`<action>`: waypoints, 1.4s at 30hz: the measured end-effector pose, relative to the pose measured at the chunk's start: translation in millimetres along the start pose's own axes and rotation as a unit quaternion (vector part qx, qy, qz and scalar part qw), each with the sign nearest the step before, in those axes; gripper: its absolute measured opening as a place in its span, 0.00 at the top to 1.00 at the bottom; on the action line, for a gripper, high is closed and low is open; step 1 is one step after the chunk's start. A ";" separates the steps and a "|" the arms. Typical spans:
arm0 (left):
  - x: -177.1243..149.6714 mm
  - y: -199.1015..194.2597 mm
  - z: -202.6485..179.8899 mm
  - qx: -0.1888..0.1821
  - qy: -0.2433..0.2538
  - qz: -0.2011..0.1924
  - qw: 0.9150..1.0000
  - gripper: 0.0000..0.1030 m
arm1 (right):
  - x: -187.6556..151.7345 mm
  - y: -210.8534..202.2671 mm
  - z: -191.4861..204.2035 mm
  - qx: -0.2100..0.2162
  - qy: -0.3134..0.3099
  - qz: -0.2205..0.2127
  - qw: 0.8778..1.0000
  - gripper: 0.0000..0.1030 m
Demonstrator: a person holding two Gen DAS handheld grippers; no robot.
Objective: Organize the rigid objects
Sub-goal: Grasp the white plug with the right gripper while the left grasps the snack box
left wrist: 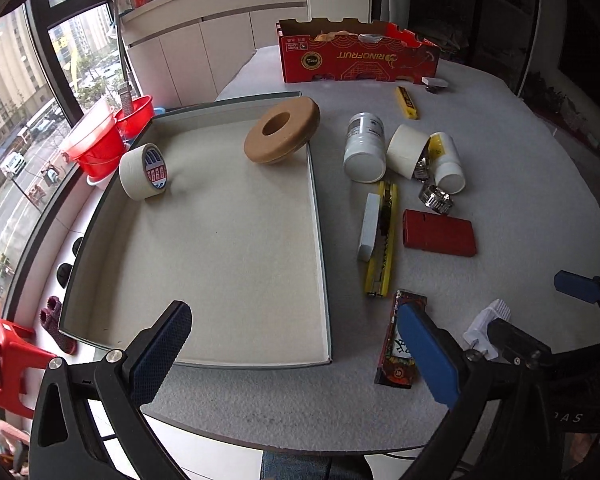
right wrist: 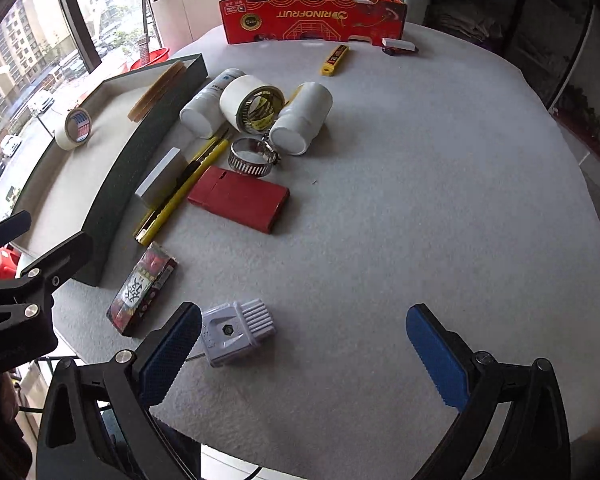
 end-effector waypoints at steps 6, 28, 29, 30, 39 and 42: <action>-12.6 -11.6 16.4 0.000 -0.011 -0.001 1.000 0.00 | -6.7 6.9 29.9 0.013 -0.085 -0.014 0.996 0.00; -23.5 32.9 -104.0 -0.053 0.082 0.064 0.993 0.00 | -34.7 -8.9 -57.4 -0.016 0.022 0.006 1.000 0.42; -21.6 34.1 -101.0 -0.059 0.066 0.059 0.994 0.00 | -34.4 -9.3 -56.4 -0.018 0.018 0.004 1.000 0.42; -20.9 36.3 -99.1 -0.066 0.058 0.064 0.994 0.00 | -35.0 -9.6 -56.1 -0.019 0.017 0.002 1.000 0.42; -22.2 39.9 -100.0 -0.073 0.045 0.093 0.992 0.01 | -34.4 -10.6 -59.7 -0.010 0.031 0.001 0.999 0.42; -21.6 29.3 -107.3 -0.079 0.054 0.083 0.992 0.25 | -34.3 -14.8 -65.6 -0.003 0.048 -0.001 0.999 0.42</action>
Point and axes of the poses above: each gripper's, at about its wrist camera, not at the fingertips, and y roughly the way its jaws point, z to its left, x to its top, the point moved 6 cm from there along y, roughly the way its jaws point, and after that the axes turned 4 degrees about -z, right-handed, at the moved point
